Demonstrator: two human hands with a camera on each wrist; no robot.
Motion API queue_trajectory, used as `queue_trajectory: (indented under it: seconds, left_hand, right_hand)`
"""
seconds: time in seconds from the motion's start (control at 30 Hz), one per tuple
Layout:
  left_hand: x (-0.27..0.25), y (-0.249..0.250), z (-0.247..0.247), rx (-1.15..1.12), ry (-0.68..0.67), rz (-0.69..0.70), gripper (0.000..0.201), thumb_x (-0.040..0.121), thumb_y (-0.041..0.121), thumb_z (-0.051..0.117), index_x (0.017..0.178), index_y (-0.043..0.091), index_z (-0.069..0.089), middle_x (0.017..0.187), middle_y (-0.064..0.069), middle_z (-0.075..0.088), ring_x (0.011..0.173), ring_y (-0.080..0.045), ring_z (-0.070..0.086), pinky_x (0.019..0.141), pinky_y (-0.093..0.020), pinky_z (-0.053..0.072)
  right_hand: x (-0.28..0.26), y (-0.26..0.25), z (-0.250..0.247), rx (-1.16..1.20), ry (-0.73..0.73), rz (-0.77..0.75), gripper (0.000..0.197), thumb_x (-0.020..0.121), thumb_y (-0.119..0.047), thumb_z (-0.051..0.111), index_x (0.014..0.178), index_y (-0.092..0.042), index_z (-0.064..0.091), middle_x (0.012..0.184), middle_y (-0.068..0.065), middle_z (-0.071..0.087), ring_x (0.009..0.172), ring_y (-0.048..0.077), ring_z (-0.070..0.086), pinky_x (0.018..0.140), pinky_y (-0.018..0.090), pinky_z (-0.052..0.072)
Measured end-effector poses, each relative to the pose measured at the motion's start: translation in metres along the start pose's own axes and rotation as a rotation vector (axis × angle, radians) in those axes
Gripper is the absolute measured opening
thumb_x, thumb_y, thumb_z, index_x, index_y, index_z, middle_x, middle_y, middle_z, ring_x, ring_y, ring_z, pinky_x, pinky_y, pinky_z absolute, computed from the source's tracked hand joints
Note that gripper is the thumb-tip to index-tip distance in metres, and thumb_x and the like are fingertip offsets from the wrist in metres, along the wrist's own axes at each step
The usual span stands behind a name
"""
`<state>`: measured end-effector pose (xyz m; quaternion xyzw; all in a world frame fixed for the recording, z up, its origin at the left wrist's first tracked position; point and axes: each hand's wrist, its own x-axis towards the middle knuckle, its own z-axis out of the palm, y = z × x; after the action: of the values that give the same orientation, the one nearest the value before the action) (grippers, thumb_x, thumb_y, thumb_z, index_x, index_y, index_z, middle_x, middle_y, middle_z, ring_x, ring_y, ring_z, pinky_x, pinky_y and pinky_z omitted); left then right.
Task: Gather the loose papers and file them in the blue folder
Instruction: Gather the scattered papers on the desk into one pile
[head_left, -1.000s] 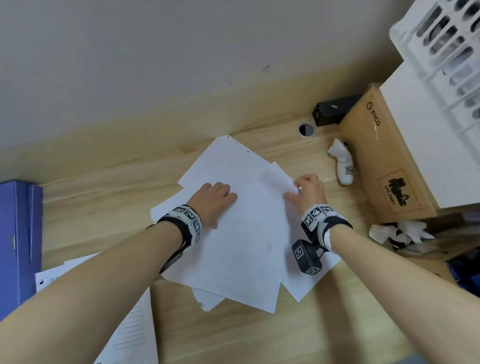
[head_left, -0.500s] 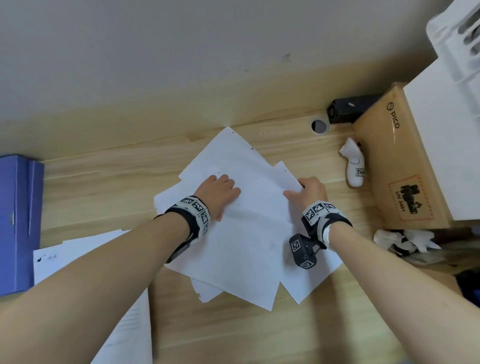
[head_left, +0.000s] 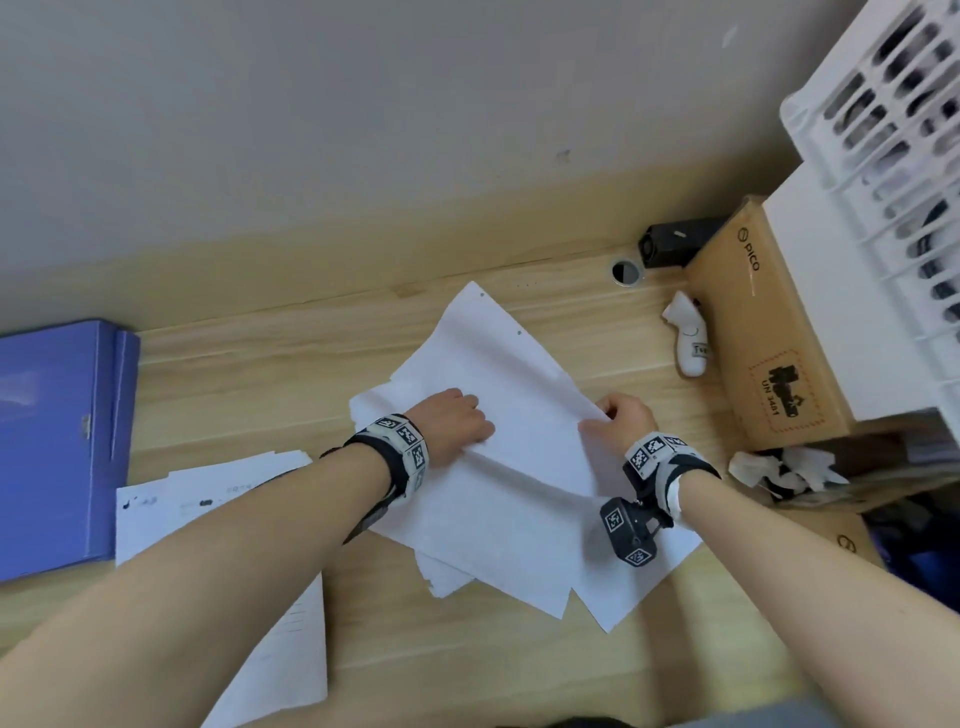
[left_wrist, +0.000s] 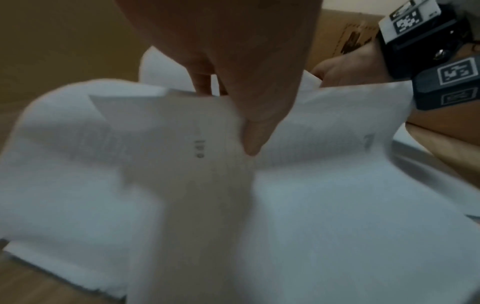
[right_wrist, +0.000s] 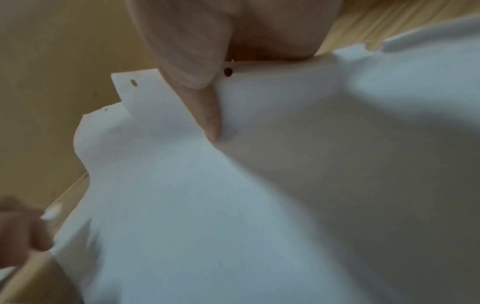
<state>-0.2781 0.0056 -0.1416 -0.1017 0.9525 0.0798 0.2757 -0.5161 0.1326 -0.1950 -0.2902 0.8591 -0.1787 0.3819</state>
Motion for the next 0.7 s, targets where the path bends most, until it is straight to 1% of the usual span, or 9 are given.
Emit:
queue_trajectory:
  seconds: [0.1,0.13,0.2,0.27,0.33,0.4,0.5,0.6,0.7]
  left_hand:
    - [-0.021,-0.005,-0.026,0.006,0.152,-0.04,0.024,0.078,0.0,0.049,0.094,0.017,0.054,0.091,-0.002,0.065,0.091,-0.027,0.056,0.082,-0.034,0.04]
    - [-0.029,-0.009,-0.035,0.011,0.209,-0.059,0.024,0.078,0.0,0.05,0.094,0.017,0.056,0.091,-0.002,0.066,0.09,-0.027,0.057,0.083,-0.036,0.042]
    - [-0.045,-0.016,-0.052,0.03,0.336,-0.098,0.024,0.075,-0.001,0.054,0.091,0.017,0.06,0.089,-0.003,0.068,0.088,-0.029,0.061,0.081,-0.038,0.046]
    - [-0.062,-0.021,-0.069,0.071,0.459,-0.115,0.026,0.066,-0.005,0.064,0.083,0.016,0.063,0.08,-0.004,0.068,0.079,-0.029,0.064,0.072,-0.036,0.047]
    - [-0.079,-0.023,-0.082,0.136,0.555,-0.142,0.034,0.056,-0.009,0.069,0.079,0.015,0.062,0.07,-0.004,0.064,0.068,-0.028,0.063,0.062,-0.032,0.045]
    - [-0.091,-0.025,-0.084,0.191,0.597,-0.19,0.035,0.057,-0.009,0.069,0.079,0.016,0.059,0.07,-0.003,0.061,0.066,-0.027,0.059,0.059,-0.031,0.04]
    - [-0.102,-0.017,-0.068,0.166,0.508,-0.188,0.03,0.069,-0.006,0.064,0.089,0.015,0.055,0.081,-0.005,0.058,0.07,-0.029,0.059,0.056,-0.035,0.04]
    - [-0.106,0.004,-0.033,0.107,0.332,-0.196,0.038,0.079,-0.006,0.056,0.11,0.014,0.051,0.106,-0.006,0.054,0.093,-0.029,0.056,0.068,-0.039,0.041]
    - [-0.1,0.029,0.01,-0.007,0.235,-0.236,0.038,0.082,-0.004,0.05,0.116,0.012,0.05,0.116,-0.008,0.053,0.1,-0.031,0.055,0.066,-0.037,0.032]
  right_hand:
    - [-0.009,-0.003,-0.027,-0.016,0.015,-0.02,0.021,0.071,-0.02,0.075,0.072,-0.017,0.054,0.07,0.001,0.058,0.068,0.023,0.054,0.056,0.03,0.04]
    - [-0.014,-0.007,-0.036,-0.018,0.036,-0.042,0.021,0.071,-0.02,0.077,0.08,-0.015,0.058,0.077,0.003,0.062,0.072,0.024,0.057,0.059,0.031,0.042]
    - [-0.02,-0.017,-0.053,-0.007,0.081,-0.095,0.035,0.074,-0.017,0.079,0.103,-0.01,0.062,0.092,0.006,0.066,0.082,0.025,0.06,0.069,0.031,0.045]
    - [-0.029,-0.031,-0.068,-0.001,0.157,-0.14,0.047,0.076,-0.018,0.079,0.118,-0.009,0.06,0.104,0.01,0.068,0.095,0.029,0.063,0.079,0.033,0.048]
    - [-0.042,-0.049,-0.083,-0.003,0.254,-0.202,0.043,0.078,-0.02,0.077,0.116,-0.009,0.059,0.111,0.012,0.068,0.101,0.032,0.064,0.082,0.036,0.049]
    - [-0.058,-0.067,-0.094,0.041,0.34,-0.257,0.032,0.08,-0.022,0.072,0.108,-0.013,0.059,0.107,0.009,0.068,0.095,0.03,0.064,0.078,0.037,0.05]
    - [-0.081,-0.088,-0.096,0.141,0.404,-0.33,0.014,0.082,-0.022,0.065,0.09,-0.019,0.054,0.09,0.003,0.066,0.081,0.025,0.061,0.064,0.032,0.046]
    - [-0.101,-0.095,-0.083,0.113,0.408,-0.391,0.011,0.08,-0.027,0.062,0.084,-0.026,0.053,0.086,0.0,0.064,0.08,0.024,0.062,0.069,0.041,0.054]
    - [-0.121,-0.092,-0.058,0.035,0.351,-0.429,0.012,0.082,-0.018,0.062,0.082,-0.02,0.05,0.077,0.001,0.06,0.071,0.023,0.058,0.064,0.038,0.048]
